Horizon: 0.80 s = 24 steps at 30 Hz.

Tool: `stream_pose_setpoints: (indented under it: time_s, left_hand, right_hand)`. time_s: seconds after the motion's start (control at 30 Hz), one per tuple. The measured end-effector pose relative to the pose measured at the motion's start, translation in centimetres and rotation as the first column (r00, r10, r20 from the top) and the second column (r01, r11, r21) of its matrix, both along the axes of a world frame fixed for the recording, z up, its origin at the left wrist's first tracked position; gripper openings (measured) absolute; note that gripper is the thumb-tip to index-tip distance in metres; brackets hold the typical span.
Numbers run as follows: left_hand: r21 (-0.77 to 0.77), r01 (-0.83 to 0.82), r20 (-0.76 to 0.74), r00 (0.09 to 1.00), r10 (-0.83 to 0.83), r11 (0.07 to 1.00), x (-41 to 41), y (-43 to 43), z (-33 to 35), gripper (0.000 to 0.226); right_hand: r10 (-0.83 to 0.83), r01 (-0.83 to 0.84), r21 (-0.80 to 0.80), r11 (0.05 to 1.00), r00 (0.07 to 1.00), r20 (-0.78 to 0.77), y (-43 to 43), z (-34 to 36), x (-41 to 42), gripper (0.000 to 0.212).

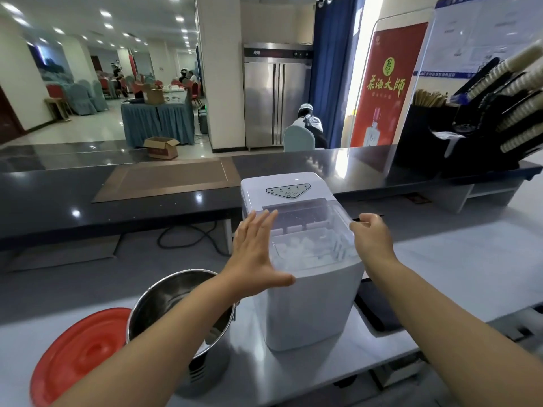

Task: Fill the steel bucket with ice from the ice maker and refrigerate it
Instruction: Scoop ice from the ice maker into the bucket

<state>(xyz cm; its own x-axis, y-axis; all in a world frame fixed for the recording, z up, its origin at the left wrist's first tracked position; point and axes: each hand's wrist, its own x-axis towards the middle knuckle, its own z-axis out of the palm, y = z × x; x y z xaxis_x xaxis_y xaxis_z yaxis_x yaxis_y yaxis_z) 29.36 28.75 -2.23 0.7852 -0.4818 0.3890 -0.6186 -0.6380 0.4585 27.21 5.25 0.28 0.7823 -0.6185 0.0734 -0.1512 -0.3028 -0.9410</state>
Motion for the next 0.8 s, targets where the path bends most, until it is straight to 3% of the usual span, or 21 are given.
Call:
stream_pose_setpoints:
  time_s: [0.17, 0.33, 0.57, 0.63, 0.8]
  left_hand:
    - [-0.115, 0.017, -0.069, 0.997, -0.025, 0.993, 0.1, -0.1, 1.3, 0.113]
    - [-0.319, 0.0, -0.171, 0.984, -0.057, 0.948, 0.0, -0.5, 4.2, 0.104]
    - [-0.581, -0.101, -0.359, 0.922, -0.143, 0.808, 1.2, -2.3, 7.2, 0.052]
    - [-0.638, -0.126, -0.374, 0.913, -0.162, 0.76, 1.6, -2.8, 7.6, 0.063]
    - [-0.726, -0.198, -0.381, 0.913, -0.145, 0.658, 3.2, -3.6, 8.7, 0.069]
  right_hand:
    - [-0.013, 0.01, 0.046, 0.999, 0.998, 0.06, -0.8, 1.0, 0.5, 0.01]
    - [-0.052, 0.008, 0.191, 0.982, 0.972, 0.228, -1.5, 2.5, 0.4, 0.029]
    - [0.028, -0.147, 0.29, 0.945, 0.925, 0.378, -1.4, 4.5, 1.4, 0.039]
    - [0.062, -0.183, 0.28, 0.942, 0.919, 0.39, -1.3, 4.5, 1.8, 0.041]
    - [0.142, -0.268, 0.266, 0.926, 0.9, 0.412, -1.5, 4.4, 3.4, 0.02]
